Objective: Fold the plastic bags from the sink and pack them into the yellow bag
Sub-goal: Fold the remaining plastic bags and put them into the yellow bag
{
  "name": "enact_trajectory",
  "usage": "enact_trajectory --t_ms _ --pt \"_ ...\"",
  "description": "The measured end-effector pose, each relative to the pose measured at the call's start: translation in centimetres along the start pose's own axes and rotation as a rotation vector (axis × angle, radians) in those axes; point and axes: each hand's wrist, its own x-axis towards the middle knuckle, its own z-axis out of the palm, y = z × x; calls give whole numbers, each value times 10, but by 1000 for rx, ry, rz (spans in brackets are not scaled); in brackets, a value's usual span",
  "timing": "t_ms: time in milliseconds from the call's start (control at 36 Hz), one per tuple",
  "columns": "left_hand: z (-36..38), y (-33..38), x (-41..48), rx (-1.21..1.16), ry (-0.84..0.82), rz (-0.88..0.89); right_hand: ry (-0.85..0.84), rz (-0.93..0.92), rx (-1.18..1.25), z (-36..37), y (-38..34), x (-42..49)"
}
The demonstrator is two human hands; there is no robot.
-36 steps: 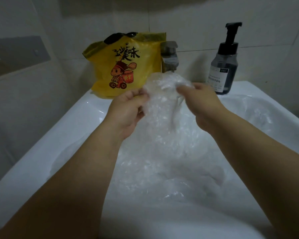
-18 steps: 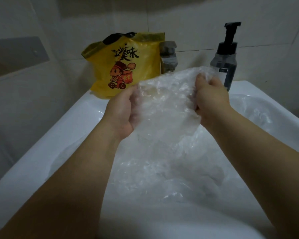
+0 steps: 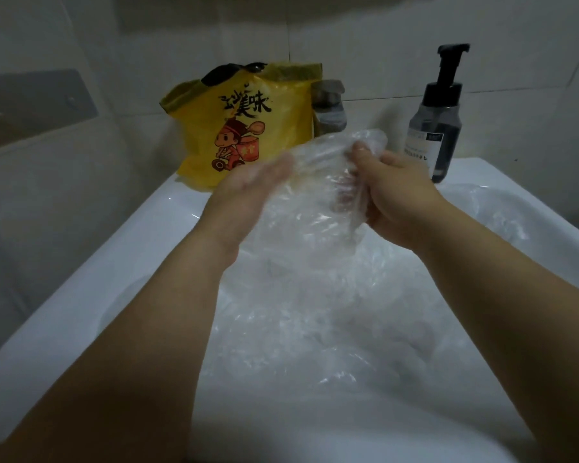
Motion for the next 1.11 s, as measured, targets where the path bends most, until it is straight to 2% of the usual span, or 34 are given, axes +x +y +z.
enact_trajectory --t_ms 56,111,222,361,500,583,694,806,861,917,1028,1111 --pt "4 -5 -2 224 -37 48 -106 27 22 1 0 -3" --pt "7 -8 -3 301 -48 80 -187 41 8 2 2 -4" --pt "11 -6 -6 165 -8 114 -283 87 -5 4 0 -6" --pt "7 -7 3 -122 106 50 -228 56 -173 2 2 -1" --pt "3 -7 9 -285 124 23 -316 216 -362 1 11 -4" --pt "1 -8 10 -351 134 12 -227 158 -295 2 11 -2" --pt "-3 -9 12 -395 134 10 -107 117 -75 0 7 3" --pt "-2 -8 12 -447 82 -1 12 4 -71 0 7 4" --pt "-1 -6 11 -491 54 -10 36 -10 -28 0 4 5" --pt "-1 -4 10 -539 26 -29 -10 1 -18 0 2 2" --pt "2 -5 8 -498 -50 -40 -207 -50 -245 3 9 -2" --pt "6 -6 5 -426 -85 -35 -300 -175 -542 5 14 -6"
